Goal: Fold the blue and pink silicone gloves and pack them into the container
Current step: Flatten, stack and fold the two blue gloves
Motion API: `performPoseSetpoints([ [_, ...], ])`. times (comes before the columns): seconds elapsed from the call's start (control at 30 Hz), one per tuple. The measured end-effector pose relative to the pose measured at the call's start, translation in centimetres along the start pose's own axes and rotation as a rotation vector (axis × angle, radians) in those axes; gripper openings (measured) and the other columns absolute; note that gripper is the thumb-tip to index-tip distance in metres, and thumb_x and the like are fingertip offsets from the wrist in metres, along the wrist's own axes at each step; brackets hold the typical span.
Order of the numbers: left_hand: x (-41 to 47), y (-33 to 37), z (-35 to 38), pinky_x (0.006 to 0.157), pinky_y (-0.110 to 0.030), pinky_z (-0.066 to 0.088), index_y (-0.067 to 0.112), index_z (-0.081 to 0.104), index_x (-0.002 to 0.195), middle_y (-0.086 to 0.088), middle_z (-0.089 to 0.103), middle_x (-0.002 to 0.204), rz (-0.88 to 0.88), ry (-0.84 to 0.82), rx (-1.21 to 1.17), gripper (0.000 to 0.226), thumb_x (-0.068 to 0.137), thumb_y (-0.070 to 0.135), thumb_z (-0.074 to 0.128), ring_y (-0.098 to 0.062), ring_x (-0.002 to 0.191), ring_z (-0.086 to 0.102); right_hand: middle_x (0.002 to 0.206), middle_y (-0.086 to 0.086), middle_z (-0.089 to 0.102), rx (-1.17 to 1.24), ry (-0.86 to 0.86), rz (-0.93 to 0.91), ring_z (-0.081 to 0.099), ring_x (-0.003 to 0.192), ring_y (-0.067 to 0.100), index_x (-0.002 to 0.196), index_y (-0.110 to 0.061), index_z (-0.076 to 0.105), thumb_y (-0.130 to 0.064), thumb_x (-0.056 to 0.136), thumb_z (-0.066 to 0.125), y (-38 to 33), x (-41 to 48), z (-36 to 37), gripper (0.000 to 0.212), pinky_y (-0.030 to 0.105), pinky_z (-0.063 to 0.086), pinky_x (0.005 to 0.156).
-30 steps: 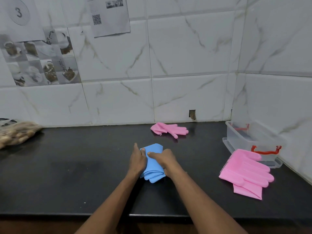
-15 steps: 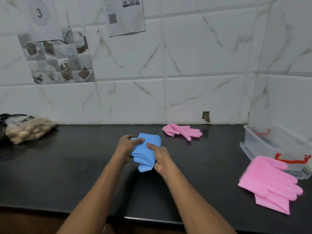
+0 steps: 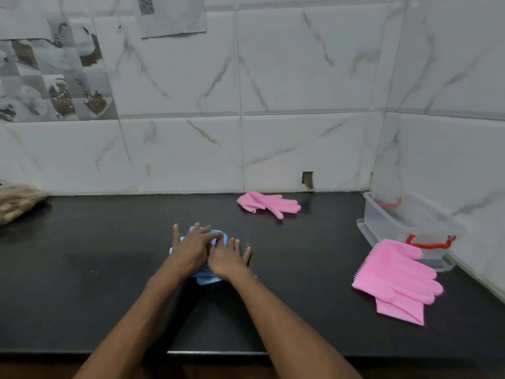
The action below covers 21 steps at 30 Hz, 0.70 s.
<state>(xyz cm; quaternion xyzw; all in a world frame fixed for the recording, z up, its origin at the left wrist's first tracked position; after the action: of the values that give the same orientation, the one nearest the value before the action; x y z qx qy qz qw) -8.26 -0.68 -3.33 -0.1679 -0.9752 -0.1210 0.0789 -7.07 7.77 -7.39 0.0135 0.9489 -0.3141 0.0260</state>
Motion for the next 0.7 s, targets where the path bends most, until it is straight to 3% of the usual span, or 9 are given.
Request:
performPoseSetpoints([
  [0.03, -0.7, 0.6, 0.3, 0.119, -0.055, -0.008, 0.037, 0.029, 0.15, 0.009, 0.027, 0.159, 0.074, -0.082, -0.108, 0.062, 0.093, 0.015, 0.043, -0.016, 0.15, 0.014, 0.162, 0.013, 0.015, 0.117, -0.051, -0.038, 0.006, 0.151, 0.027, 0.155, -0.019, 0.016, -0.038, 0.102, 0.018, 0.0, -0.1, -0.7, 0.057, 0.054, -0.006, 0.118],
  [0.1, -2.6, 0.9, 1.0, 0.12, -0.049, -0.011, 0.037, 0.005, 0.154, 0.018, 0.011, 0.16, 0.163, -0.211, -0.22, 0.085, 0.083, 0.041, 0.05, -0.012, 0.151, 0.002, 0.16, 0.007, 0.026, 0.367, -0.113, -0.106, 0.021, 0.147, 0.02, 0.152, -0.019, 0.029, -0.033, 0.102, 0.025, 1.0, -1.3, -2.6, 0.052, 0.042, 0.007, 0.121],
  [0.17, -3.8, 0.6, 2.1, 0.118, -0.05, -0.011, 0.03, -0.016, 0.151, 0.023, -0.011, 0.155, 0.209, -0.234, -0.052, 0.112, 0.065, 0.073, 0.043, -0.009, 0.147, -0.015, 0.158, 0.001, 0.031, 0.451, -0.142, -0.134, 0.03, 0.141, 0.01, 0.15, -0.017, 0.034, -0.028, 0.101, 0.036, 2.9, -2.9, -4.2, 0.05, 0.027, 0.018, 0.115],
  [0.3, -3.0, -0.4, 2.5, 0.117, -0.056, -0.006, 0.034, -0.012, 0.15, 0.019, -0.018, 0.156, 0.286, -0.14, 0.124, 0.106, 0.065, 0.091, 0.02, -0.014, 0.147, -0.019, 0.159, -0.003, 0.03, 0.272, -0.1, -0.153, 0.027, 0.146, 0.012, 0.151, -0.019, 0.033, -0.038, 0.099, 0.043, 6.9, -4.9, -6.1, 0.057, 0.023, 0.017, 0.112],
  [0.37, -2.4, -0.7, 2.9, 0.119, -0.055, 0.003, 0.041, -0.01, 0.149, 0.015, -0.012, 0.161, 0.354, -0.143, 0.158, 0.089, 0.075, 0.085, 0.015, -0.014, 0.148, -0.016, 0.159, 0.0, 0.03, 0.194, -0.074, -0.182, 0.026, 0.146, 0.013, 0.151, -0.017, 0.033, -0.041, 0.1, 0.042, 8.1, -5.9, -7.0, 0.057, 0.023, 0.017, 0.113],
  [0.47, -0.9, -1.3, 3.7, 0.116, -0.054, 0.015, 0.035, -0.005, 0.149, 0.008, -0.001, 0.163, 0.372, -0.145, 0.241, 0.072, 0.092, 0.054, 0.034, -0.018, 0.151, -0.007, 0.159, 0.006, 0.029, 0.053, -0.062, -0.213, 0.026, 0.147, 0.017, 0.15, -0.011, 0.033, -0.04, 0.101, 0.042, 9.4, -7.7, -7.9, 0.058, 0.027, 0.018, 0.116],
  [0.57, 0.2, -1.1, 3.6, 0.115, -0.059, 0.014, 0.027, 0.01, 0.152, 0.003, 0.003, 0.164, 0.334, -0.121, 0.202, 0.063, 0.099, 0.029, 0.044, -0.022, 0.151, -0.003, 0.156, 0.013, 0.033, -0.057, -0.012, -0.224, 0.028, 0.146, 0.021, 0.147, -0.009, 0.039, -0.033, 0.099, 0.05, 10.3, -9.4, -9.3, 0.054, 0.029, 0.021, 0.116],
  [0.63, 0.5, -1.1, 3.6, 0.116, -0.061, 0.011, 0.03, 0.018, 0.153, 0.003, 0.004, 0.164, 0.323, -0.13, 0.179, 0.059, 0.1, 0.025, 0.044, -0.022, 0.151, -0.004, 0.149, 0.015, 0.043, -0.133, 0.136, -0.2, 0.036, 0.141, 0.024, 0.141, -0.012, 0.048, -0.029, 0.096, 0.054, 11.1, -10.7, -11.3, 0.048, 0.03, 0.026, 0.115],
  [0.7, 0.2, -1.2, 3.6, 0.118, -0.058, 0.006, 0.043, 0.024, 0.15, 0.008, 0.003, 0.163, 0.329, -0.151, 0.134, 0.052, 0.1, 0.036, 0.039, -0.016, 0.151, -0.008, 0.131, 0.011, 0.057, -0.267, 0.364, -0.114, 0.051, 0.124, 0.029, 0.126, -0.013, 0.06, -0.027, 0.093, 0.056, 12.6, -12.2, -14.6, 0.036, 0.036, 0.04, 0.104],
])
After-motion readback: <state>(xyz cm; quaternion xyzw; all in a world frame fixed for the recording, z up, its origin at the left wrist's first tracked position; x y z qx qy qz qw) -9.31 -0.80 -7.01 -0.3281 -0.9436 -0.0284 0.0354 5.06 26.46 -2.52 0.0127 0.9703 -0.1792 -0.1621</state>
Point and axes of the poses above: each hand's wrist, its own x-axis towards the middle knuckle, its own z-axis out of the palm, y = z × x, the point moved 8 cm from there along x, towards the middle knuckle
